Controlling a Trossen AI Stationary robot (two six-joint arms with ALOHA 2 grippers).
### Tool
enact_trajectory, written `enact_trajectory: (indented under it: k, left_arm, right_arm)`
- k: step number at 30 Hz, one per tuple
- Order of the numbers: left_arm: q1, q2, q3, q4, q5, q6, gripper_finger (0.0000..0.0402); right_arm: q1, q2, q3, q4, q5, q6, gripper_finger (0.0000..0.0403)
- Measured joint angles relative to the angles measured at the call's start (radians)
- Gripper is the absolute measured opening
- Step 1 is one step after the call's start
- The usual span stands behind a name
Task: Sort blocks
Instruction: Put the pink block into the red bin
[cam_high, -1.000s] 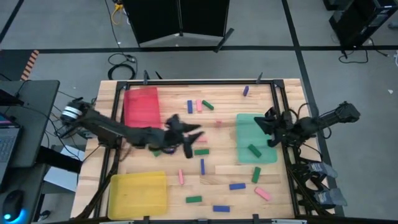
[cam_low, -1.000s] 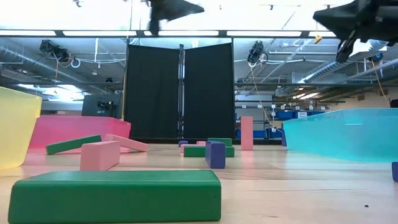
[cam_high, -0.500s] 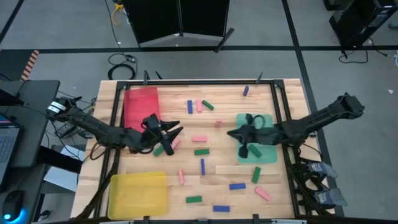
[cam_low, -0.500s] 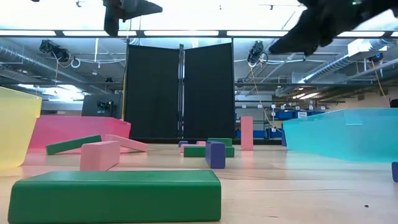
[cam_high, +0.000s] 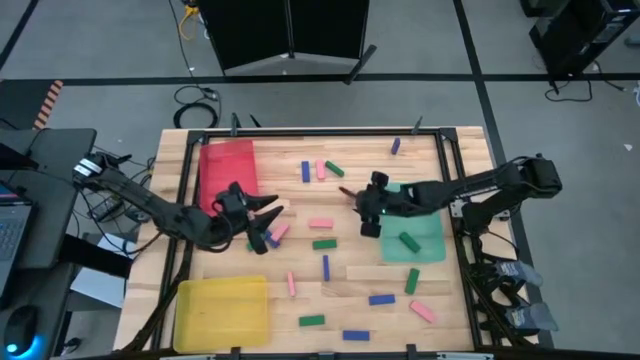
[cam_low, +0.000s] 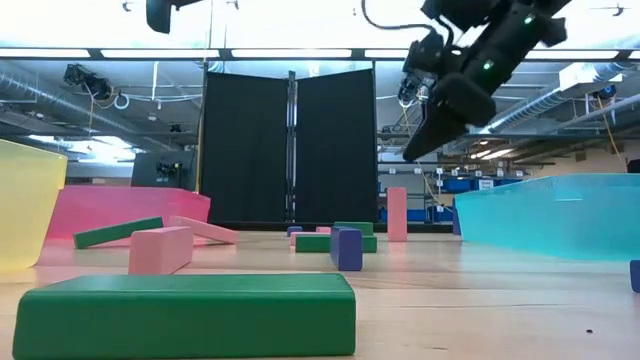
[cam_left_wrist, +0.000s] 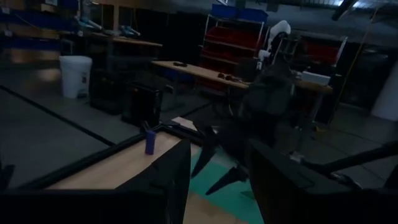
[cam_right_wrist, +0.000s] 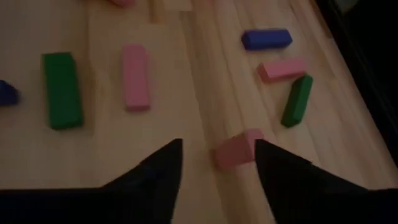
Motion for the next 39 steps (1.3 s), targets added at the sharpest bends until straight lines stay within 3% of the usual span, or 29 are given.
enact_trajectory:
  k: [5,10,16,27,39]
  left_arm:
    - [0.001,-0.029,0.0,-0.064,0.0,0.0,0.0161]
    - [0.023,-0.053,0.0,-0.11,0.003,0.0,0.0161]
    - [0.072,-0.103,-0.047,-0.113,0.053,-0.019,0.0161]
    - [0.174,-0.288,-0.282,-0.022,0.168,-0.094,0.0161]
    - [0.312,-0.384,-0.308,-0.123,0.39,-0.13,0.0161]
  right_arm:
    - [-0.068,-0.002,0.0,0.051,-0.081,-0.063,0.0288]
    - [-0.117,0.048,0.001,0.089,-0.151,-0.09,0.0317]
    - [-0.128,0.097,0.0,0.149,-0.162,-0.095,0.0316]
    - [-0.157,0.094,0.0,0.201,-0.16,-0.113,0.0311]
    - [-0.163,0.095,0.018,0.23,-0.163,-0.096,0.0309]
